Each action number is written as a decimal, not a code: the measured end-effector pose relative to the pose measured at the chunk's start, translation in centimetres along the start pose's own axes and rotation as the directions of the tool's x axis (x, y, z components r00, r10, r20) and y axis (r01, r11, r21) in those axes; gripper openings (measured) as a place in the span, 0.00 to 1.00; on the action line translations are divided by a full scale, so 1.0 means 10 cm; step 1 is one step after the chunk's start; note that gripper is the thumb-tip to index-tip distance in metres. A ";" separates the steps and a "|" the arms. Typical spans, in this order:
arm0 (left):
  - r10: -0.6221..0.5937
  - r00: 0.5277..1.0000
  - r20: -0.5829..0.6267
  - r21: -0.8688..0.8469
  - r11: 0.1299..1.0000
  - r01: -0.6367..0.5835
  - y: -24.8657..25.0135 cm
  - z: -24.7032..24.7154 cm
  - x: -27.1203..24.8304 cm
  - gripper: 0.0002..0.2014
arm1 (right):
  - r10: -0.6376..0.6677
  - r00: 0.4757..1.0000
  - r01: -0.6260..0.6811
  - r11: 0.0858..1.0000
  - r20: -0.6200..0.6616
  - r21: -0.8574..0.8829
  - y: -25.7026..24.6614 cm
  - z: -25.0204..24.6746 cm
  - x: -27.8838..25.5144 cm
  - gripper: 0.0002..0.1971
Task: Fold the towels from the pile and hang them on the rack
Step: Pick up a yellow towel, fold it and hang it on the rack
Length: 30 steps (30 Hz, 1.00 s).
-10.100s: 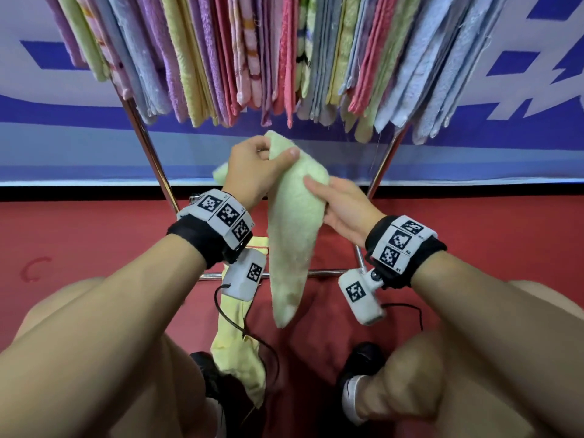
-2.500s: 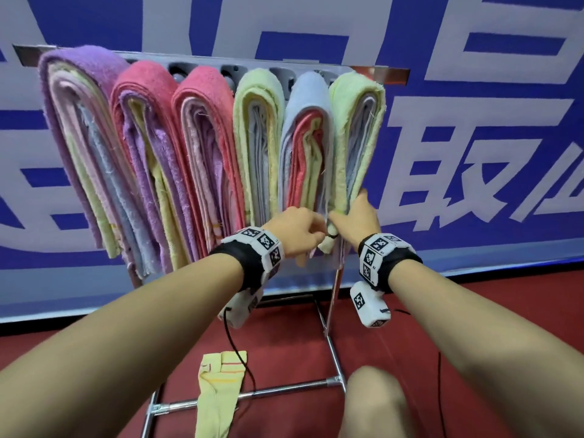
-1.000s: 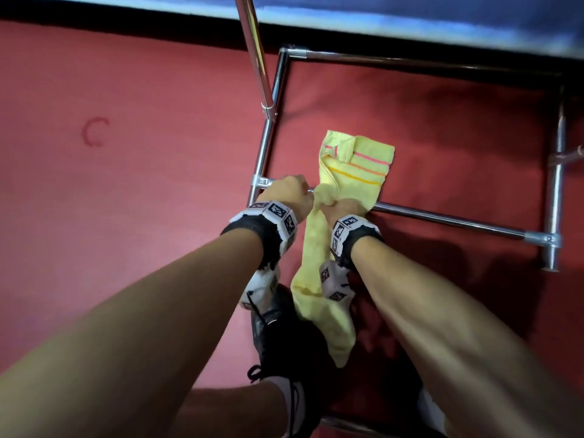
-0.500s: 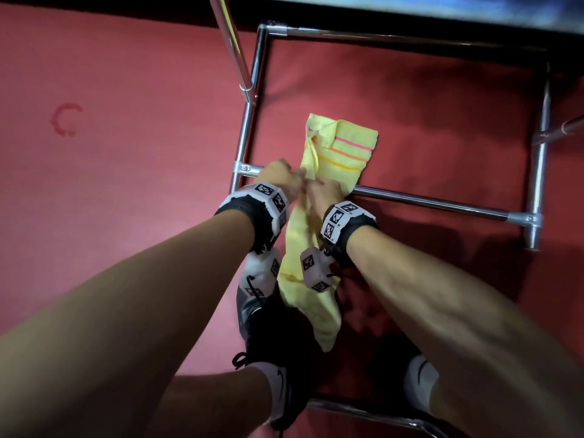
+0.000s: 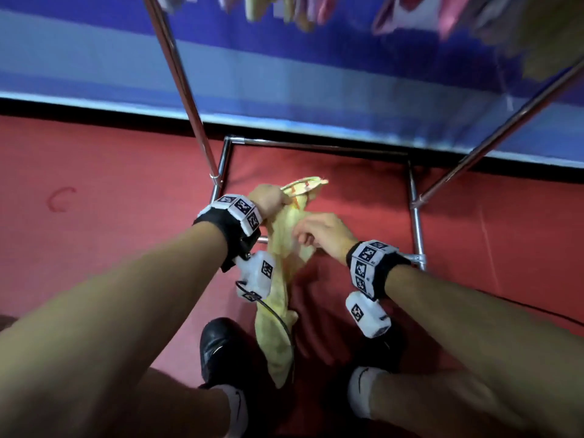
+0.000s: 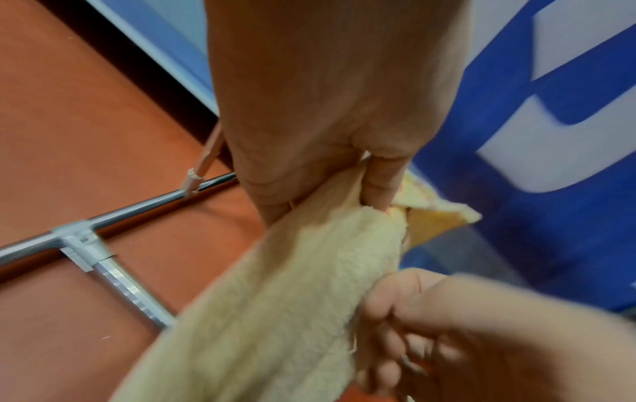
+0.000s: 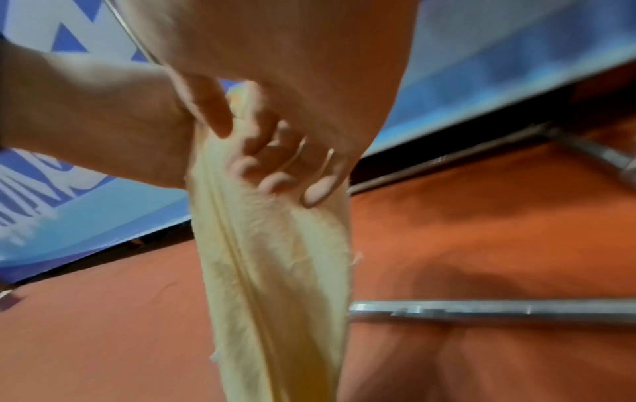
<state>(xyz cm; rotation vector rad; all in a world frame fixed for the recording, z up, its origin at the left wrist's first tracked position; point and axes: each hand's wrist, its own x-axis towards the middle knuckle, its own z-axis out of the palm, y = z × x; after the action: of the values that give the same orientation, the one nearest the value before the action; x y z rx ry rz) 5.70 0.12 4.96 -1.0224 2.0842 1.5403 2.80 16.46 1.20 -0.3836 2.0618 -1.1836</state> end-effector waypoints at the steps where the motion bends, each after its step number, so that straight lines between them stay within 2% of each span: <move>1: 0.039 0.999 0.025 -0.025 0.999 -0.038 0.16 -0.01 -0.11 0.16 | -0.043 0.984 0.025 0.994 -0.170 -0.108 -0.04 -0.17 -0.01 0.03; 2: 0.066 0.997 0.039 -0.083 0.995 -0.063 0.27 -0.01 -0.17 0.20 | -0.110 0.938 0.038 0.975 -0.328 -0.219 -0.10 -0.34 -0.06 0.10; 3: 0.086 0.994 0.065 -0.158 0.985 -0.075 0.38 0.00 -0.23 0.25 | -0.193 0.883 0.061 0.951 -0.428 -0.303 -0.17 -0.50 -0.11 0.19; 4: 0.111 0.990 0.083 -0.202 0.975 -0.092 0.49 0.01 -0.30 0.28 | -0.262 0.851 0.114 0.938 -0.455 -0.328 -0.28 -0.65 -0.19 0.29; 5: 0.159 0.983 0.088 -0.224 0.965 -0.136 0.60 0.03 -0.44 0.30 | -0.297 0.858 0.183 0.939 -0.418 -0.292 -0.41 -0.79 -0.28 0.38; 6: 0.215 0.973 0.082 -0.231 0.954 -0.191 0.71 0.05 -0.63 0.31 | -0.294 0.895 0.245 0.952 -0.336 -0.182 -0.56 -0.91 -0.39 0.42; 7: 0.276 0.958 0.077 -0.239 0.938 -0.251 0.81 0.07 -0.85 0.28 | -0.275 0.935 0.276 0.961 -0.223 -0.030 -0.69 -1.01 -0.51 0.40; 8: 0.329 0.942 0.065 -0.229 0.924 -0.307 0.88 0.08 -1.01 0.22 | -0.257 0.961 0.266 0.961 -0.105 0.081 -0.80 -1.09 -0.62 0.33; 9: 0.383 0.922 0.050 -0.229 0.903 -0.363 0.93 0.10 -1.14 0.15 | -0.246 0.968 0.249 0.963 -0.040 0.103 -0.89 -1.15 -0.74 0.25; 10: 0.424 0.905 0.029 -0.243 0.881 -0.405 0.95 0.13 -1.23 0.12 | -0.245 0.969 0.247 0.966 -0.029 0.075 -0.95 -1.18 -0.86 0.20; 13: 0.472 0.879 -0.059 -0.294 0.834 -0.468 0.99 0.17 -1.41 0.13 | -0.285 0.953 0.288 0.958 -0.104 0.008 -1.02 -1.25 -1.16 0.16; 16: 0.550 0.829 -0.107 -0.177 0.810 -0.560 0.98 0.19 -1.55 0.11 | -0.326 0.926 0.325 0.945 -0.191 -0.041 -1.07 -1.27 -1.38 0.13; 19: 0.666 0.740 -0.090 -0.017 0.742 -0.670 0.95 0.21 -1.66 0.05 | -0.397 0.884 0.374 0.917 -0.247 -0.135 -1.12 -1.24 -1.44 0.16; 21: 0.725 0.684 -0.084 0.057 0.689 -0.723 0.96 0.22 -1.70 0.06 | -0.420 0.874 0.367 0.900 -0.243 -0.236 -1.20 -1.22 -1.46 0.19; 25: 0.793 0.590 -0.149 0.119 0.607 -0.786 1.15 0.11 -1.73 0.04 | -0.443 0.828 0.347 0.886 -0.343 -0.309 -1.37 -1.36 -1.52 0.17; 26: 0.795 0.581 -0.174 0.108 0.602 -0.791 1.20 0.06 -1.73 0.03 | -0.454 0.816 0.334 0.876 -0.359 -0.349 -1.39 -1.43 -1.54 0.16; 28: 0.786 0.574 -0.231 0.097 0.606 -0.790 1.25 -0.07 -1.72 0.08 | -0.466 0.811 0.299 0.850 -0.354 -0.434 -1.38 -1.58 -1.55 0.13; 30: 0.760 0.595 -0.260 0.057 0.628 -0.776 1.25 -0.17 -1.73 0.11 | -0.479 0.815 0.296 0.829 -0.327 -0.475 -1.33 -1.70 -1.51 0.11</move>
<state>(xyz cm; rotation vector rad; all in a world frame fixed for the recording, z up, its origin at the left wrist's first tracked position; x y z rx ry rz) 8.56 6.26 25.29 -0.2937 2.9255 1.9195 0.11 28.54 24.47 -0.8535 2.7321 -1.1404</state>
